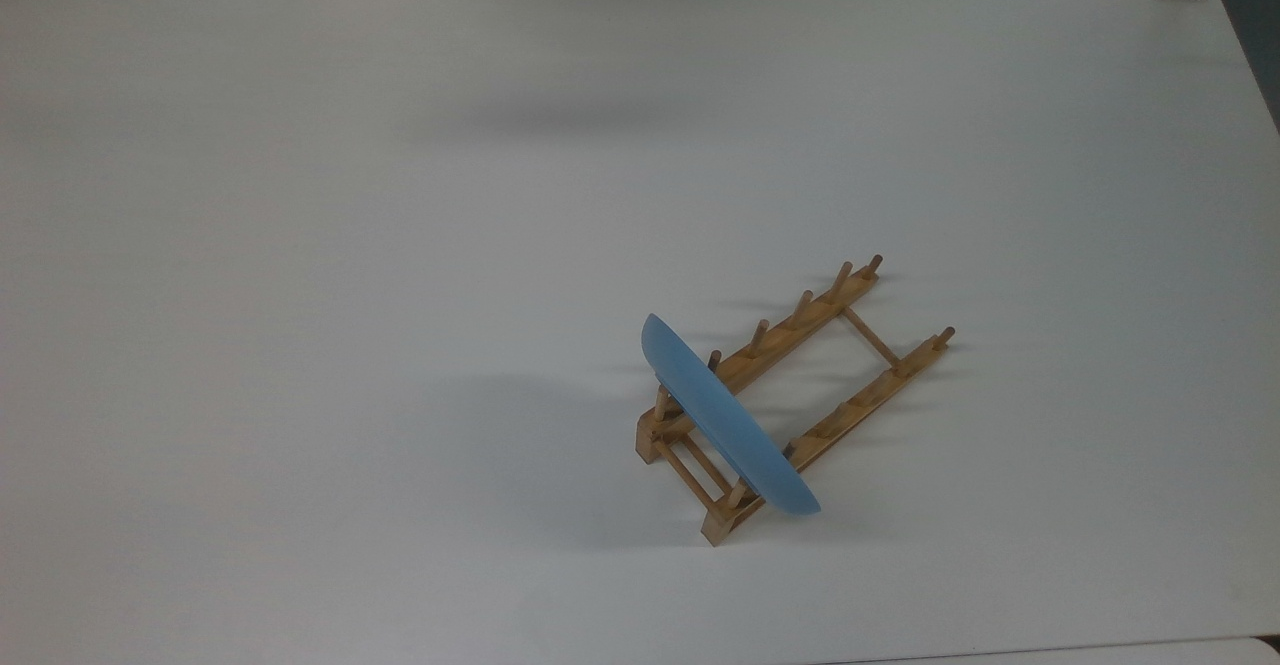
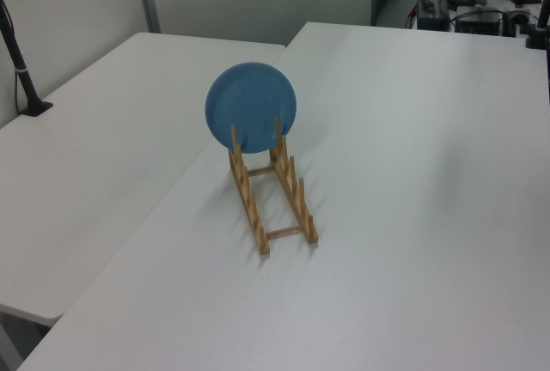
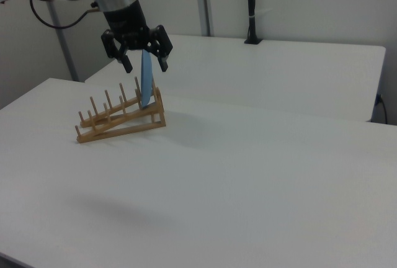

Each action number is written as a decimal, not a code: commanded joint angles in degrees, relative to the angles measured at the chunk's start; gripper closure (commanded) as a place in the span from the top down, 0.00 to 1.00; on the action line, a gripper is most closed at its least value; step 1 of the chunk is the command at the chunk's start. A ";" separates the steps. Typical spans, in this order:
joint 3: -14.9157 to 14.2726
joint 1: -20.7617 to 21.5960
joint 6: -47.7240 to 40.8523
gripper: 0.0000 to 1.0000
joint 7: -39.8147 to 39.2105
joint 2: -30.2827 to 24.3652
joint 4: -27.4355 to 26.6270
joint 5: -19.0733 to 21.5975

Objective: Pick plate from plate rack

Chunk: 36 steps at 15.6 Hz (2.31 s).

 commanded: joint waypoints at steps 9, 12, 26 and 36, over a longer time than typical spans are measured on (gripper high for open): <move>-0.57 12.14 18.82 1.00 28.28 14.17 8.83 -7.26; -0.49 14.78 25.15 1.00 35.13 18.04 8.56 -10.34; 2.06 17.42 36.16 0.97 51.68 26.23 9.35 -21.69; 2.24 18.12 38.27 0.62 52.64 27.54 9.35 -23.88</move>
